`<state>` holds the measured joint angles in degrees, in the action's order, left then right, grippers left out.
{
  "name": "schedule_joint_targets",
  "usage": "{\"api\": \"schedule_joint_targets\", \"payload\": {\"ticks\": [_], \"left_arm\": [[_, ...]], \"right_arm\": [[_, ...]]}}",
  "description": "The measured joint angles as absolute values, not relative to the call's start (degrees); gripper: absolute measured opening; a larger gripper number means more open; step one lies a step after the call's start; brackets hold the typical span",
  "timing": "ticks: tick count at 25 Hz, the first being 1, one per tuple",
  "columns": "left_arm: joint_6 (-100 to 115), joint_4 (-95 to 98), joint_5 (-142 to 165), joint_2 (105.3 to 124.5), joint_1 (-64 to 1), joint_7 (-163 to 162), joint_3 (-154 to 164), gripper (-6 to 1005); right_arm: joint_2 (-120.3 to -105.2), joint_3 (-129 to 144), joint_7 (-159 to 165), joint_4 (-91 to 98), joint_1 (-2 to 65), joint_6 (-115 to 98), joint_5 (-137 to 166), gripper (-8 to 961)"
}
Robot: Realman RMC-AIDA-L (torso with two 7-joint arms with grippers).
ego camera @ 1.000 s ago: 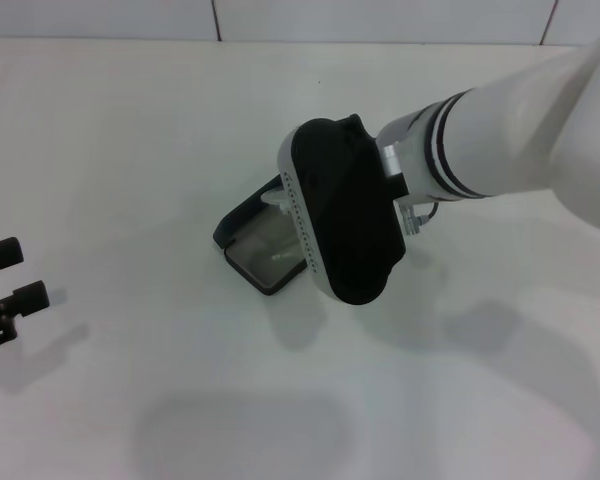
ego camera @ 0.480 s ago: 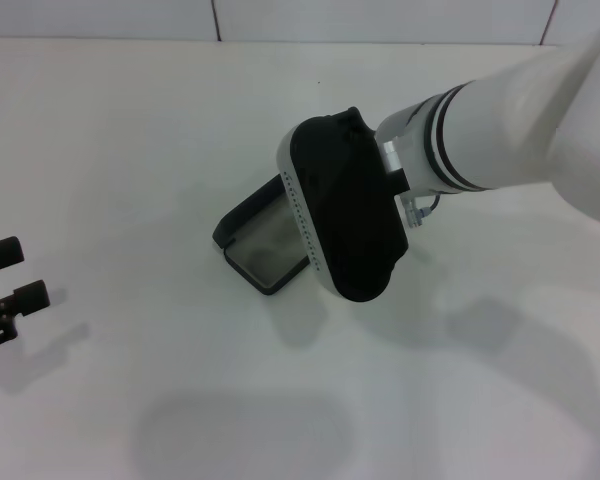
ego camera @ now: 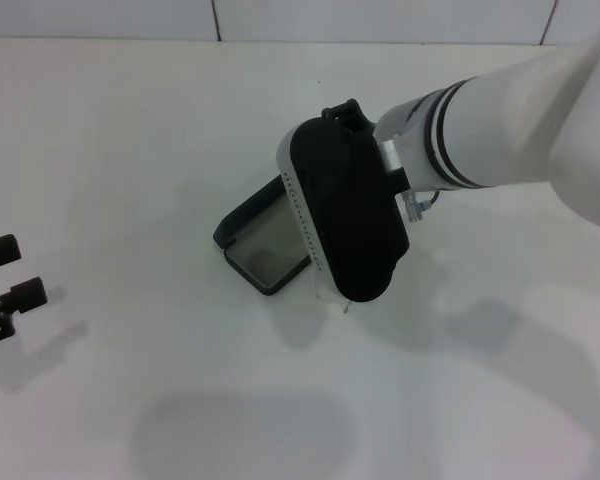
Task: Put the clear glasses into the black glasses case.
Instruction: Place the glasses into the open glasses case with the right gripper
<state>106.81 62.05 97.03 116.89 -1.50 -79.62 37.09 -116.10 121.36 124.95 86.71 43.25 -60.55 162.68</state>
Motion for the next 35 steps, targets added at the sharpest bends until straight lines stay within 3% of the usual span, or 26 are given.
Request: {"api": "schedule_joint_targets", "payload": {"ticks": [15,28,35], "left_arm": [[106.78,61.98,97.03,116.89,-1.58,-79.49,37.00,568],[106.84,60.80,96.46,117.91,-1.75,-77.75,35.44,568],[106.99,58.64,95.47,119.54,-2.45,-71.19,33.44,568]], "right_arm": [[-116.19,117.66,121.23,93.06,36.75,-57.77,155.28,234],[-116.02,95.64,122.99,92.71,27.74,-58.95,124.19,234],[-115.70,75.64,135.51,80.50,31.72,-77.81,106.85,234]]}}
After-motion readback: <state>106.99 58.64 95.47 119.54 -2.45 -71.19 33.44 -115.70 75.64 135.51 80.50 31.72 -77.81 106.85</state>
